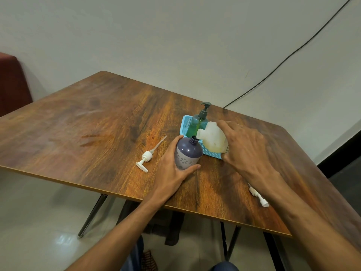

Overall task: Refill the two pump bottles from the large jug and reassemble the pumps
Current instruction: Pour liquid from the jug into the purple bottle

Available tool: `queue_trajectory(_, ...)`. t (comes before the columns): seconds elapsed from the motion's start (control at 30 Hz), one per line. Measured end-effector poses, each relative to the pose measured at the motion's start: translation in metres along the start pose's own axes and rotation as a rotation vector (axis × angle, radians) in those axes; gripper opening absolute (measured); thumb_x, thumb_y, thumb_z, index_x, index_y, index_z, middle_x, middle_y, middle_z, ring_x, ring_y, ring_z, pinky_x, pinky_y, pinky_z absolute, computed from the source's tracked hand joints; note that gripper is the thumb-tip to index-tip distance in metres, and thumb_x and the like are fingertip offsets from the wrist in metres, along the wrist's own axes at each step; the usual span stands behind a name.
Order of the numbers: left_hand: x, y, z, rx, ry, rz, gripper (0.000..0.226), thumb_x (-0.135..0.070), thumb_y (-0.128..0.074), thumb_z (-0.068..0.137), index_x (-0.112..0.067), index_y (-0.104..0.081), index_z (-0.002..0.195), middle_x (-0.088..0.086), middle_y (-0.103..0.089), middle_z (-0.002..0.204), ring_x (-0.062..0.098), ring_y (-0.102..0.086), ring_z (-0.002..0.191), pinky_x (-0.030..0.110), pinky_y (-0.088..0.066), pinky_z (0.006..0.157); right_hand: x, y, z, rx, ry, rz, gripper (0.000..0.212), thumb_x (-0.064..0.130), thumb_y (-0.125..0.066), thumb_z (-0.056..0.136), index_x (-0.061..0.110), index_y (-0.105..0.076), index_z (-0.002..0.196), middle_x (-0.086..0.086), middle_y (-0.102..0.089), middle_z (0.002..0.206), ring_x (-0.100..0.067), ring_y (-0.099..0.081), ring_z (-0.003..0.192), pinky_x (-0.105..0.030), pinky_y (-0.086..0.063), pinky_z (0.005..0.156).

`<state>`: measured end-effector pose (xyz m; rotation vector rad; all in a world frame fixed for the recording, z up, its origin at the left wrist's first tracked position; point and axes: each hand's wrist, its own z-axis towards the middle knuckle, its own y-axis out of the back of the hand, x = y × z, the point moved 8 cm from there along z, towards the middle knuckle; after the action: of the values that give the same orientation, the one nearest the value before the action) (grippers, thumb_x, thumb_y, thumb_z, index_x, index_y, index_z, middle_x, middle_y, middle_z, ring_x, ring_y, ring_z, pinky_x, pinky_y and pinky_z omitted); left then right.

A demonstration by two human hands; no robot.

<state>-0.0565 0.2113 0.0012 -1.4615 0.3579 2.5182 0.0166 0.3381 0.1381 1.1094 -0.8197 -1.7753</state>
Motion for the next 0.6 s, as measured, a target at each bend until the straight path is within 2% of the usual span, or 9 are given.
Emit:
queue_trajectory(0.23,0.0017,-0.0004,-0.0001,-0.002,0.007,0.011,0.095,-0.04,-0.09,0.071,-0.02,-0.04,0.149,-0.007,-0.055,0.141,0.005,-0.054,0.128,0.03,-0.049,0.106,0.001,0.0013,0.0011,0.015,0.004,0.003,0.081,0.029,-0.085,0.071,0.023,-0.045,0.141,-0.004,-0.062,0.134,-0.03,-0.062,0.112,-0.041,-0.05,0.081)
queue_trajectory(0.6,-0.0002,0.0006,-0.0002,-0.004,0.0,0.004,0.094,-0.038,-0.091,0.071,-0.02,-0.041,0.148,-0.007,-0.056,0.139,0.005,-0.055,0.126,0.027,-0.05,0.105,0.0032,0.0036,0.0007,0.029,0.004,-0.003,0.081,0.03,-0.083,0.073,0.025,-0.043,0.142,-0.003,-0.059,0.137,-0.029,-0.061,0.114,-0.04,-0.048,0.083)
